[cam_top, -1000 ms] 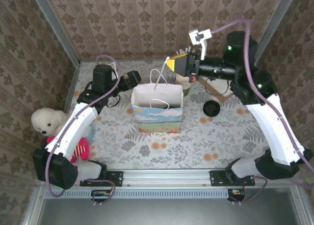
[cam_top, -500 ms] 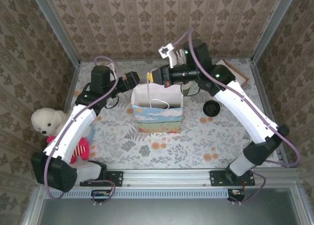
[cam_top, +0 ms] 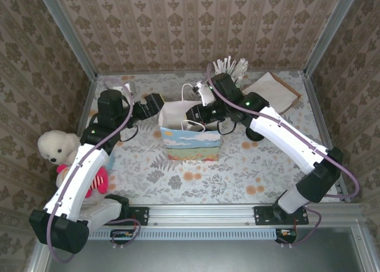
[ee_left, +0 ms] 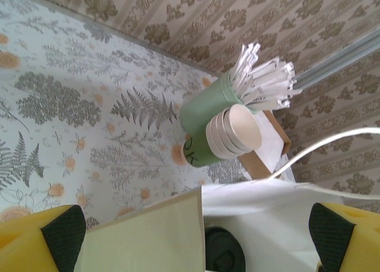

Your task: Pack the takeout coffee

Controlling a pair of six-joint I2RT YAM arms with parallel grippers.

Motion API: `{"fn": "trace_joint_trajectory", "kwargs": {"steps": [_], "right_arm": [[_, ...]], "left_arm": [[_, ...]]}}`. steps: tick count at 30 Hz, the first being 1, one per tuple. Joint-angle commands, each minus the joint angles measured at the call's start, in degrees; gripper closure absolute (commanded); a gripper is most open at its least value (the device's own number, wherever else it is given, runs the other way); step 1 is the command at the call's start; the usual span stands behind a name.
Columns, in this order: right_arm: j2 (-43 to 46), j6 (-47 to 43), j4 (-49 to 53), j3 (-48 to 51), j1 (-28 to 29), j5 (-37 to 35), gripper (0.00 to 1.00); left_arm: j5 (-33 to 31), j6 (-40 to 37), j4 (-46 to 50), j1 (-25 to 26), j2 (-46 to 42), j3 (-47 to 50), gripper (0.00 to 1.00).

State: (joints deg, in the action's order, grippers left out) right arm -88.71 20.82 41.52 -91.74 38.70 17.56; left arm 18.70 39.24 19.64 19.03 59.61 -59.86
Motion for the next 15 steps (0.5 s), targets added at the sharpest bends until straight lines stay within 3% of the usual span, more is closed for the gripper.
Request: {"fn": "trace_joint_trajectory", "kwargs": {"steps": [1, 7, 12, 15], "right_arm": [[4.83, -5.18, 6.76, -0.46, -0.47, -9.4, 0.58], [12.7, -8.48, 9.98, 0.49, -3.17, -13.43, 0.19], [20.61, -3.74, 5.62, 9.96, -16.67, -8.51, 0.05], [22.49, -2.83, 3.09, 14.97, -24.58, -9.69, 0.0]], "left_arm": [[5.07, -3.4, 1.28, -0.31, -1.42, 0.23, 0.0], [8.84, -5.3, 2.56, 0.13, -4.13, 0.5, 0.0], [11.82, -6.99, 3.0, 0.35, -5.0, 1.47, 0.0], [12.35, -8.36, 5.55, 0.57, -5.05, 1.33, 0.0]]}}
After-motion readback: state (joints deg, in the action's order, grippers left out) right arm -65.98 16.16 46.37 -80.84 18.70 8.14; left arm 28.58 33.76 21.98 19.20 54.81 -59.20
